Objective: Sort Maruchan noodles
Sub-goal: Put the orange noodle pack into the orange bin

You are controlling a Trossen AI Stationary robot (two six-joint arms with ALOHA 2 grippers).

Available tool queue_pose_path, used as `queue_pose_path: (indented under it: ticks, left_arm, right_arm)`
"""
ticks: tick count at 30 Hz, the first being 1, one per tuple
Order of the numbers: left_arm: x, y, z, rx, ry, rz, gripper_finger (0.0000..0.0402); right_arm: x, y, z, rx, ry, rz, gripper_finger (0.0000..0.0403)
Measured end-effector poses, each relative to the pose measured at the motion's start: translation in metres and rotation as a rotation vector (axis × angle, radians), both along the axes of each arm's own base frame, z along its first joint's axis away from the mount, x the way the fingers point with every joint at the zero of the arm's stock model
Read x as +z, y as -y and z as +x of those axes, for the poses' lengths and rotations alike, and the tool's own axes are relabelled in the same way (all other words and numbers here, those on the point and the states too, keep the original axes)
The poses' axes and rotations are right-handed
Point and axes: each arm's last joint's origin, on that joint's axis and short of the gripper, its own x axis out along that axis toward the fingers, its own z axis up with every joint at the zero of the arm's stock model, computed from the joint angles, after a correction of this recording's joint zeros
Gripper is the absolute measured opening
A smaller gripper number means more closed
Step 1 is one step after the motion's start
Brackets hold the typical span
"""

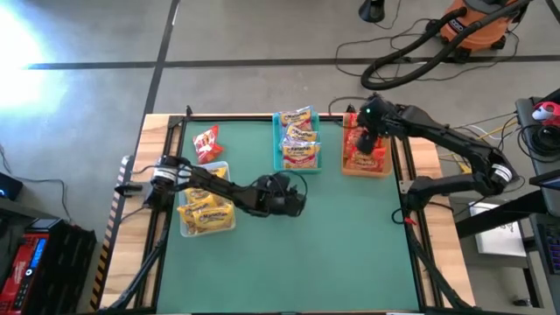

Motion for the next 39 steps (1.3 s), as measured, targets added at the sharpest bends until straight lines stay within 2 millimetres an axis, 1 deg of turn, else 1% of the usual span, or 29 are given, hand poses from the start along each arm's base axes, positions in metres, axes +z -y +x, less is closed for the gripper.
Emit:
queue_pose_path:
  ticks: [4, 7, 10, 13, 15, 20, 24, 26, 30, 32, 34, 39]
  left_arm:
    - [0.016, -0.023, -0.001, 0.063, 0.039, -0.009, 0.0135]
    - [0.036, -0.046, -0.007, 0.092, 0.036, 0.015, 0.0135]
    - [0.059, -0.072, -0.02, 0.133, -0.004, 0.032, 0.0135]
    - [0.072, -0.097, -0.043, 0.184, -0.128, 0.005, 0.0135]
    - [0.078, -0.113, -0.061, 0.224, -0.22, -0.016, 0.0135]
    - [0.096, -0.146, -0.104, 0.285, -0.43, -0.023, 0.0135]
    - [0.108, -0.172, -0.134, 0.362, -0.482, -0.039, 0.0129]
    - [0.109, -0.183, -0.147, 0.41, -0.5, -0.059, 0.0121]
    - [0.098, -0.194, -0.172, 0.467, -0.6, -0.164, 0.0101]
    - [0.089, -0.194, -0.181, 0.476, -0.645, -0.203, 0.0091]
    - [0.081, -0.193, -0.185, 0.462, -0.667, -0.23, 0.0081]
    - [0.064, -0.189, -0.194, 0.477, -0.707, -0.273, 0.0069]
  right_arm:
    - [0.015, 0.005, 0.01, 0.003, 0.206, -0.019, 0.0169]
    - [0.025, 0.008, 0.018, 0.035, 0.343, 0.002, 0.0169]
    - [0.032, 0.011, 0.026, 0.056, 0.468, 0.021, 0.0169]
    - [0.035, 0.015, 0.032, 0.037, 0.56, 0.045, 0.0169]
    - [0.035, 0.017, 0.036, 0.023, 0.593, 0.061, 0.0169]
    - [0.024, 0.023, 0.042, -0.027, 0.585, 0.11, 0.0169]
    - [0.013, 0.028, 0.049, -0.057, 0.561, 0.149, 0.0169]
    - [0.006, 0.031, 0.053, -0.071, 0.546, 0.171, 0.0169]
    - [-0.006, 0.036, 0.059, -0.091, 0.513, 0.206, 0.0169]
    - [-0.011, 0.037, 0.061, -0.098, 0.498, 0.216, 0.0169]
    - [-0.014, 0.038, 0.062, -0.109, 0.491, 0.227, 0.0169]
    - [-0.014, 0.038, 0.062, -0.11, 0.493, 0.224, 0.0169]
